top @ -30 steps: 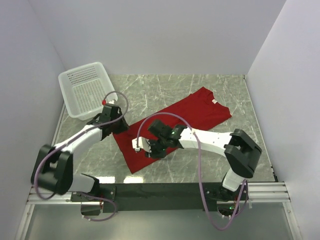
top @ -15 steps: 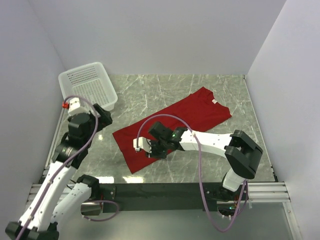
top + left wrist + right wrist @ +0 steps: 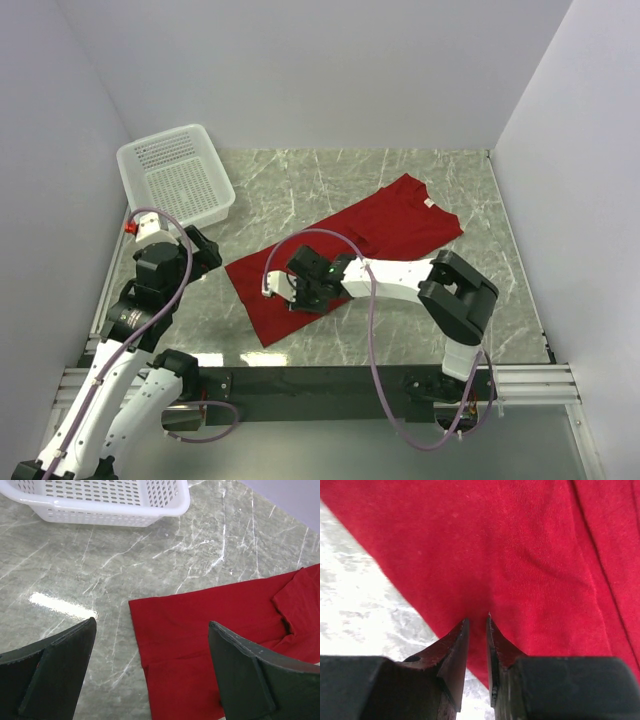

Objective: Fold and stack the t-shirts

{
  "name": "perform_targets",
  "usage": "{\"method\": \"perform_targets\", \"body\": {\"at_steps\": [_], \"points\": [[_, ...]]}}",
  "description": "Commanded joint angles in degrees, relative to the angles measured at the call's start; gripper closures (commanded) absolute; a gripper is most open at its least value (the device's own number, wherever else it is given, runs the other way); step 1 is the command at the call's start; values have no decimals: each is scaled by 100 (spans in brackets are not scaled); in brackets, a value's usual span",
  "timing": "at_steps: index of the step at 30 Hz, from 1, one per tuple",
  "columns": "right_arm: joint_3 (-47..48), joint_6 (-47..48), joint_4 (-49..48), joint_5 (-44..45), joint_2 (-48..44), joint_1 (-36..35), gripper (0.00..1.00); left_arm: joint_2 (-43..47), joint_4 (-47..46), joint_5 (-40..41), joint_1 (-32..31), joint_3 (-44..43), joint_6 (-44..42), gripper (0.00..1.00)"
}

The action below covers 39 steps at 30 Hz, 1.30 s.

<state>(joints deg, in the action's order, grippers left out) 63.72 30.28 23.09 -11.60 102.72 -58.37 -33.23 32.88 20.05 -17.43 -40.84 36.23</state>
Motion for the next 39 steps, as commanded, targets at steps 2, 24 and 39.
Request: {"method": "perform_targets", "body": {"at_steps": [2,24,39], "points": [[299,-49,-103,272,161,-25,73,19,-27,51,20,-64,-10,2],[-1353,601,600,298,-1148,308,78,-262,-493,-440,20,181,-19,2],[-847,654,1170,-931,-2176,826,69,-1343,-1608,-1688,20,357,-177,4]]}}
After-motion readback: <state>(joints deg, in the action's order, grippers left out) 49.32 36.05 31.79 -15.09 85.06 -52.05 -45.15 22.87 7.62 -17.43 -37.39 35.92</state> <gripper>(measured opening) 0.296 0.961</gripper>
